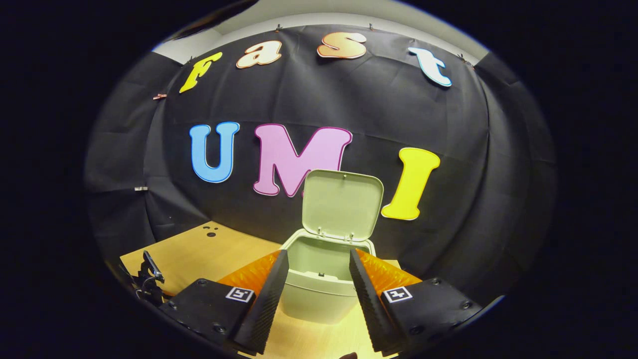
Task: Press the lid of the desktop garbage bin to open it, pick up the crumpled paper on the desktop and throw it into the bin, then pick up the pop can on the desktop and drop it into the bin, and finally close the garbage bin lid.
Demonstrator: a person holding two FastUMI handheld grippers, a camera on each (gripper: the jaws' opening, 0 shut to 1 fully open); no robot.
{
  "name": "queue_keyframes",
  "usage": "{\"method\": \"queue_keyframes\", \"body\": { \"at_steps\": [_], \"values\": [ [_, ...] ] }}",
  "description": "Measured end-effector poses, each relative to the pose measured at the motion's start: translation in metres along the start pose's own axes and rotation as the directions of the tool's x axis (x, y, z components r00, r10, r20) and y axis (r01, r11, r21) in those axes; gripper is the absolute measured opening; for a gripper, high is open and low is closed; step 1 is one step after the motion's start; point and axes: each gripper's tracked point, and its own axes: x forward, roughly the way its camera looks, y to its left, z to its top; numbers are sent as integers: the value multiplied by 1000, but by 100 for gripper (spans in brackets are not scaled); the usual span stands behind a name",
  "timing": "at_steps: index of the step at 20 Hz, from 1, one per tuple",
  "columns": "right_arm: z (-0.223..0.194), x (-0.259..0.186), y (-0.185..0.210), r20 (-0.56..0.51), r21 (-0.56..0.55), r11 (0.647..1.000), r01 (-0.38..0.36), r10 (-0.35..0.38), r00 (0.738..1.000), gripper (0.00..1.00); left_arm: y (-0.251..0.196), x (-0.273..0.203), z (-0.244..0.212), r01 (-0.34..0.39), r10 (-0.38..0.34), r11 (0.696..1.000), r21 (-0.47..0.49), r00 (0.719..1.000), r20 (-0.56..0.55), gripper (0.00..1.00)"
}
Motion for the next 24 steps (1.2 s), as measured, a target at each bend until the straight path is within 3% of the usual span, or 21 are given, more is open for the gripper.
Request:
{"method": "queue_keyframes", "body": {
  "at_steps": [3,7,13,17,24],
  "values": [
    [-5,0,-5,-12,-11,1000,-5,5,1000,78,2,10,-6,-10,10,1000,-4,999,-37,64],
    [-12,2,-6,-30,-16,1000,-11,11,1000,78,1,14,-8,6,-6,1000,-1,998,-63,39],
    [-13,6,2,-26,-22,999,-35,35,999,78,6,9,8,-6,7,1000,8,999,-49,37],
    [-15,3,8,-23,-15,999,-47,47,999,78,9,-12,54,-2,2,1000,3,999,40,33],
    [-24,-9,23,-32,16,997,-80,81,996,78,2,-50,157,2,-4,1000,12,973,231,36]
  ]
}}
